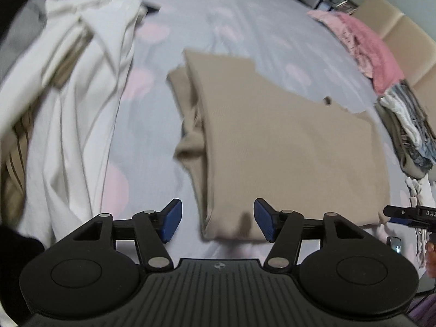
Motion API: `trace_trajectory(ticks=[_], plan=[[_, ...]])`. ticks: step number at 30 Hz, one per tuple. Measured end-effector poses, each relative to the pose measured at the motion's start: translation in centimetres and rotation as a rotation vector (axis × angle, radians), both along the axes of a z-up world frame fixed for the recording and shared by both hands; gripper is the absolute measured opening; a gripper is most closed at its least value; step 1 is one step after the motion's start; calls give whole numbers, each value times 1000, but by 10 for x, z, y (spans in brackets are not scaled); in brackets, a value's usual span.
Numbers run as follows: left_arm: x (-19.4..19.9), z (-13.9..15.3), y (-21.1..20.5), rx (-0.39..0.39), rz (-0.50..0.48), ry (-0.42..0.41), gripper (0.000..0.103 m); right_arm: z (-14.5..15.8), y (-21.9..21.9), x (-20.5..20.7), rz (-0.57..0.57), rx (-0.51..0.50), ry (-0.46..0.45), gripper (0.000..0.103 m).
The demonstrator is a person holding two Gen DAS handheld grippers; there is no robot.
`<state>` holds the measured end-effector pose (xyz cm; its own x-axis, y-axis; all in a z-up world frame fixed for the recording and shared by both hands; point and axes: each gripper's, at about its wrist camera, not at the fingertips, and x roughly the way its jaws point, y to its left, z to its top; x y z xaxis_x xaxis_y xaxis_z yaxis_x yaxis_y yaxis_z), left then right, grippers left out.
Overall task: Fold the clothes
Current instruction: 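Grasp the folded beige top's edge with both grippers to fold again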
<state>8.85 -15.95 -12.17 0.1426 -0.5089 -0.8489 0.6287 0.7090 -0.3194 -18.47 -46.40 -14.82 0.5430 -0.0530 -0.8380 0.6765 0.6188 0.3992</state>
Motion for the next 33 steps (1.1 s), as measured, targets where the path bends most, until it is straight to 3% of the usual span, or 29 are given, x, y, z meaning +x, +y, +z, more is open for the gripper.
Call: trace_trajectory(ticks=[4, 8, 13, 15, 17, 27, 33], plan=[[6, -22, -2, 11, 22, 97, 55, -12, -2, 5, -9, 57, 21, 63], [6, -24, -8, -2, 10, 92, 53, -20, -4, 11, -16, 82, 22, 61], [0, -26, -14, 9, -15, 57, 36, -22, -7, 17, -41, 98, 24, 37], [-1, -24, -15, 9, -10, 55, 19, -18, -6, 19, -46, 96, 19, 27], [-1, -21, -15, -4, -7, 71, 14, -14, -4, 21, -51, 93, 15, 22], [-5, 31, -17, -46, -37, 14, 12, 28, 0, 23, -57, 56, -24, 17], [-22, 52, 3, -22, -57, 20, 12, 54, 14, 7, 2, 56, -27, 14]])
